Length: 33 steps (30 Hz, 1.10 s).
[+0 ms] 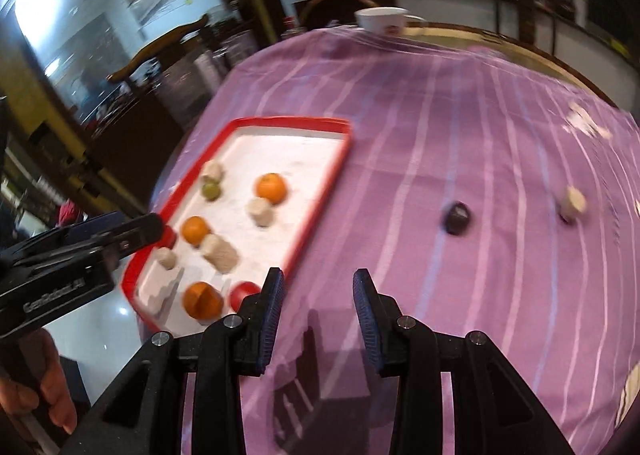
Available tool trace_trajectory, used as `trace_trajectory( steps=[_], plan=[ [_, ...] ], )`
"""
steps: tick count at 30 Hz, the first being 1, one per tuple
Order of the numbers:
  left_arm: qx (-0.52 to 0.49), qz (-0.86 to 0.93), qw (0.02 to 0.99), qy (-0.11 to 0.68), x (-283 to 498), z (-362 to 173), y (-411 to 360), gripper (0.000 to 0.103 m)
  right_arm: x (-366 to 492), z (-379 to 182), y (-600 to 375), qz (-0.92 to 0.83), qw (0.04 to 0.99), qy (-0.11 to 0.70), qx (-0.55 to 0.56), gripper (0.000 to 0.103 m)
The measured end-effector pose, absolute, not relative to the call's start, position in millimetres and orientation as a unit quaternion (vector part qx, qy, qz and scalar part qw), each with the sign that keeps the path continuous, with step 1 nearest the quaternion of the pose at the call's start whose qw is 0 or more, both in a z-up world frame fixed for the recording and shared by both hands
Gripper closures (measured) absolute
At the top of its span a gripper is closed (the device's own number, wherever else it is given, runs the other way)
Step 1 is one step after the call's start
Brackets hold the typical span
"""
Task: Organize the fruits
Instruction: 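Move both open tools back over the cloth toward the plum and beige cork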
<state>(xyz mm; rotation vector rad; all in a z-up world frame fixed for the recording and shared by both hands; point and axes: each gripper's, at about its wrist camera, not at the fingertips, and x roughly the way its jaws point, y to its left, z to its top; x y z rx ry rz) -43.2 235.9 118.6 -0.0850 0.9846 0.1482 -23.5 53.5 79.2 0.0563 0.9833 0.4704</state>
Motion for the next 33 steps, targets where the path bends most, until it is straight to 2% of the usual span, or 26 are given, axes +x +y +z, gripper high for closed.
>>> trace_trajectory(
  steps=[14, 33],
  plan=[
    [-0.013, 0.039, 0.873, 0.486, -38, 119, 148, 0.04, -23, 75, -30, 0.196, 0.855, 0.478, 0.052, 0.063],
    [-0.01, 0.029, 0.855, 0.517, -19, 95, 99, 0.038, -11, 53, -79, 0.185, 0.845, 0.499, 0.059, 0.063]
  ],
)
